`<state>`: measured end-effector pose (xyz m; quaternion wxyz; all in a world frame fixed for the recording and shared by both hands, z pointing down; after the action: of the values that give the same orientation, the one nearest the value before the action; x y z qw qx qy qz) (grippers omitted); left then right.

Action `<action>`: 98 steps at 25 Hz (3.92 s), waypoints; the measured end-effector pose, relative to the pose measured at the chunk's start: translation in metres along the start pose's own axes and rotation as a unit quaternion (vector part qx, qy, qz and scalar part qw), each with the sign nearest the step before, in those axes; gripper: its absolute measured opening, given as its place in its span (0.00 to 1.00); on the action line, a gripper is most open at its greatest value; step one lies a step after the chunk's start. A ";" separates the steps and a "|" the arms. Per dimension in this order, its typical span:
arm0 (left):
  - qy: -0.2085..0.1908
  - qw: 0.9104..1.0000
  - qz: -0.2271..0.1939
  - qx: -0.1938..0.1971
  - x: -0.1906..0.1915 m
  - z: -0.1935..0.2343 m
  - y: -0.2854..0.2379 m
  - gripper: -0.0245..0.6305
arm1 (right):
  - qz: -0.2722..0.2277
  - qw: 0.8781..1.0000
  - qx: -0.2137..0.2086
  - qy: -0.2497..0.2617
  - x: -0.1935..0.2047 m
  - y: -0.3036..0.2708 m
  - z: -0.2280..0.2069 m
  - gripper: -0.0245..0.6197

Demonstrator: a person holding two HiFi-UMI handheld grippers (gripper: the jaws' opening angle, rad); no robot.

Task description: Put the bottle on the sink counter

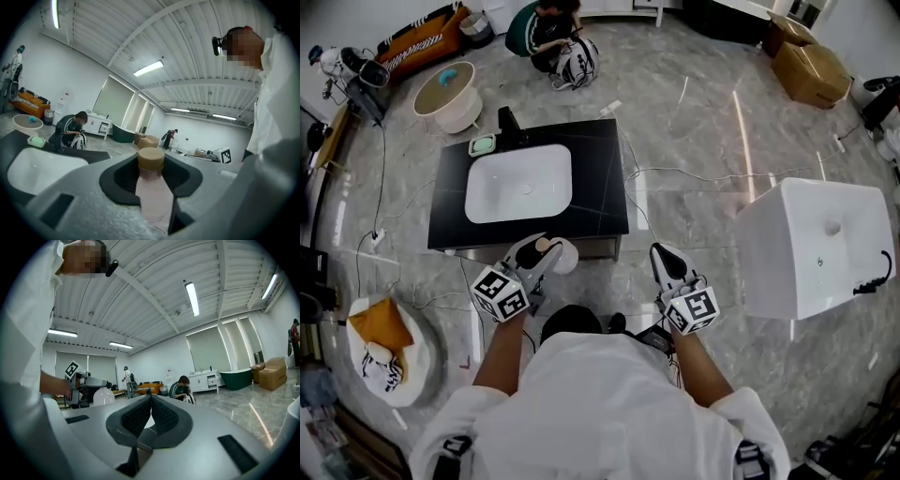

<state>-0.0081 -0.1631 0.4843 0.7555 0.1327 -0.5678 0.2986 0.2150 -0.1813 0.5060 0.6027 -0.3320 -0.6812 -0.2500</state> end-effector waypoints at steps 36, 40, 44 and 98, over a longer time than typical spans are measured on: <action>-0.039 0.998 0.028 0.040 -0.075 0.271 -0.259 0.25 | 0.039 0.997 0.043 0.054 -0.037 -0.290 -0.182 0.06; -0.043 0.999 0.023 0.012 -0.078 0.284 -0.295 0.25 | 0.039 0.997 0.046 0.047 -0.026 -0.315 -0.225 0.06; -0.040 0.998 0.037 -0.013 -0.066 0.295 -0.317 0.25 | 0.038 0.998 0.033 0.037 -0.019 -0.341 -0.247 0.06; -0.142 0.982 0.086 -0.088 0.054 0.349 -0.471 0.25 | 0.092 0.995 -0.021 -0.017 0.041 -0.355 -0.340 0.06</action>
<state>0.0137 -0.7057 0.7115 0.6471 0.0572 -0.7030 0.2895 0.1680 -0.6600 0.6183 0.6045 -0.4096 -0.6526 -0.2023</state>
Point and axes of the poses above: the fingertips, and each gripper's own axes: y backward along the fingers, z to its left, x out of its underside, the point moved 1 cm from there along y, backward along the fingers, and after that the axes turned 3 degrees about -x, right-handed, at the moved point
